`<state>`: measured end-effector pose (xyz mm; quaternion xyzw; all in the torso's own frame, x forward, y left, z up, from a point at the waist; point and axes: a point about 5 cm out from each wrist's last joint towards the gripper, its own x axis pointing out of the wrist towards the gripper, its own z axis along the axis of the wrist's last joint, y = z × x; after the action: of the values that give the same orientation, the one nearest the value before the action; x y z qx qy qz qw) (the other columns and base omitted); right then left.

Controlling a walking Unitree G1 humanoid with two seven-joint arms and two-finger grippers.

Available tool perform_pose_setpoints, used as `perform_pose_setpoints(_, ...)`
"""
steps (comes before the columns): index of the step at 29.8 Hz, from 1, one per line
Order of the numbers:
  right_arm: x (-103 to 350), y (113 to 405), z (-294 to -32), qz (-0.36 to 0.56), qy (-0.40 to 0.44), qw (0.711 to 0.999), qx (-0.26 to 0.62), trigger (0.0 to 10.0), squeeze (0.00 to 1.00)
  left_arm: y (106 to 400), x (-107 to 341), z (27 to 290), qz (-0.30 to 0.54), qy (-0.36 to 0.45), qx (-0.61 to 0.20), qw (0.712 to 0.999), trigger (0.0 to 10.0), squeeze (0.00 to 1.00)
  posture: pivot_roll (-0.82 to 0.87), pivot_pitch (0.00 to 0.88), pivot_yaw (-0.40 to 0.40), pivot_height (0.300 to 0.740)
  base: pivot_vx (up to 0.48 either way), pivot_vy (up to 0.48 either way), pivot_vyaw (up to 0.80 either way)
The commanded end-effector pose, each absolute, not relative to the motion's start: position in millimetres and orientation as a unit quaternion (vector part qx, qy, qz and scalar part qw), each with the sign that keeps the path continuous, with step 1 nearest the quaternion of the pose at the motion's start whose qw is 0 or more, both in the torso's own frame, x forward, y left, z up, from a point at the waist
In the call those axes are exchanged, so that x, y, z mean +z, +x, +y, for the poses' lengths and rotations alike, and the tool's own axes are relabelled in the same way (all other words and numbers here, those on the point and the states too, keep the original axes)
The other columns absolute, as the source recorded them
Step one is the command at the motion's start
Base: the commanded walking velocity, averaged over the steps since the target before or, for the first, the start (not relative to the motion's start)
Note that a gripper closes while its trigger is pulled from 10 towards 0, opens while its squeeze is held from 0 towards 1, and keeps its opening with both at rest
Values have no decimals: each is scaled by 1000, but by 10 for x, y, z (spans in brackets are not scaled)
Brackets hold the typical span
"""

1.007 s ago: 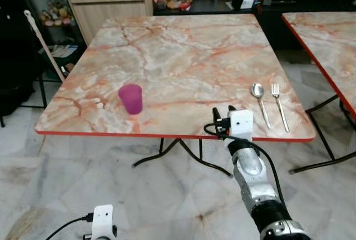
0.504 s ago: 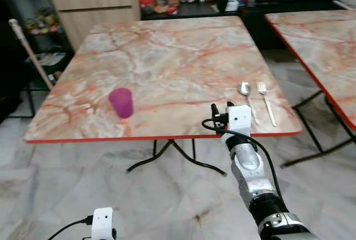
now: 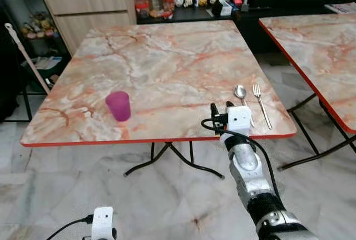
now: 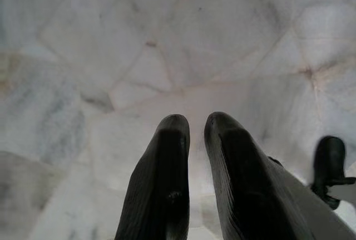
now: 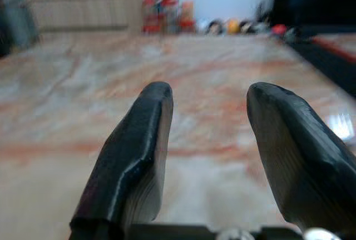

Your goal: Setting the table

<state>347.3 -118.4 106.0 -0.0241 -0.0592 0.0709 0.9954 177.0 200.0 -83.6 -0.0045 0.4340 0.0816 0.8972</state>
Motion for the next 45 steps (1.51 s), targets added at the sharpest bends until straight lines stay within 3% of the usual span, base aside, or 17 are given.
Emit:
perform_pose_setpoints(1,1062,3477,-1263,-62,-23,996,58,10000,0,1823,-812,2001,430,-5,83,899,10000,0,-6,16,47,740,300,0,-675)
perform_pose_setpoints(31,1005,3367,-1264,-71,-33,995,69,10000,0,1759,-837,2017,434,-7,89,897,10000,0,0,42,52,740,297,0,-23)
perform_pose_setpoints(43,825,3170,-1423,-35,3,999,34,10000,0,1722,-856,2013,440,-8,88,894,10000,0,-15,53,52,740,0,0,0)
perform_pose_setpoints(44,828,3178,-1454,-34,6,999,27,10000,922,1721,-857,2010,440,-7,87,894,10000,0,-17,50,53,740,0,0,0)
perform_pose_setpoints(45,849,3200,-1498,-30,10,999,19,10000,1000,1722,-857,2005,441,-7,86,894,10000,0,-18,47,54,740,0,0,0)
